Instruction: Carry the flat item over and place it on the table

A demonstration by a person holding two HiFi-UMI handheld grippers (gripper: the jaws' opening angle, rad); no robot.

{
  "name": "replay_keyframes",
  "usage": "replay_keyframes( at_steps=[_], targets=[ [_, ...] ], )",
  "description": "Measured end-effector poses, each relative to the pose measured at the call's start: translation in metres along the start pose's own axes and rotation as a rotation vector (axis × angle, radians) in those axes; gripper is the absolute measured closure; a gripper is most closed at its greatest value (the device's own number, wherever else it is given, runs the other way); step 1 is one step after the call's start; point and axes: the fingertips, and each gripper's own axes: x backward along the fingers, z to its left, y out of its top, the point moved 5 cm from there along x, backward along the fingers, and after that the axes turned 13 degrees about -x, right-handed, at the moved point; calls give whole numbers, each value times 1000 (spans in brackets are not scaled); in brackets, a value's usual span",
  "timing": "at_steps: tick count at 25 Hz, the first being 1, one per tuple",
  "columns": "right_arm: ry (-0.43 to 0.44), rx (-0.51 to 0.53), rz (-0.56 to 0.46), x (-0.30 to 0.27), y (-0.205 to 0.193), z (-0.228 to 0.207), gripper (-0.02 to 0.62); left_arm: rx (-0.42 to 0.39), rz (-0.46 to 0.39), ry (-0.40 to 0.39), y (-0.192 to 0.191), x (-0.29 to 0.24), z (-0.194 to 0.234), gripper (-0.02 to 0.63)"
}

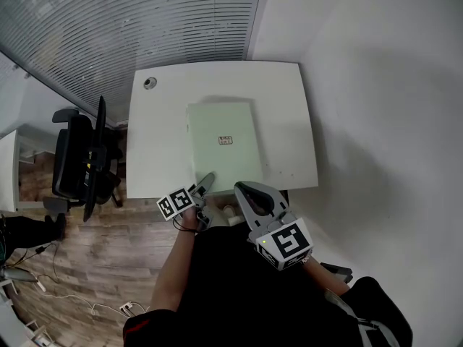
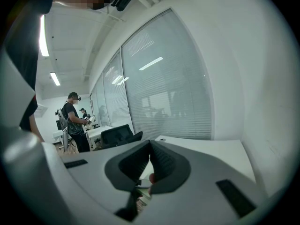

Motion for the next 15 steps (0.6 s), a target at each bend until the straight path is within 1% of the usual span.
replay_keyframes(
  at_steps=[5,15],
  targets=[
    [-4,-10,1,-1,-4,-1,594,-16,-11,50,1,0,7,262],
    [-13,-14,4,3,-7,0,594,-30,-12,109,-1,1,14,241]
  ],
)
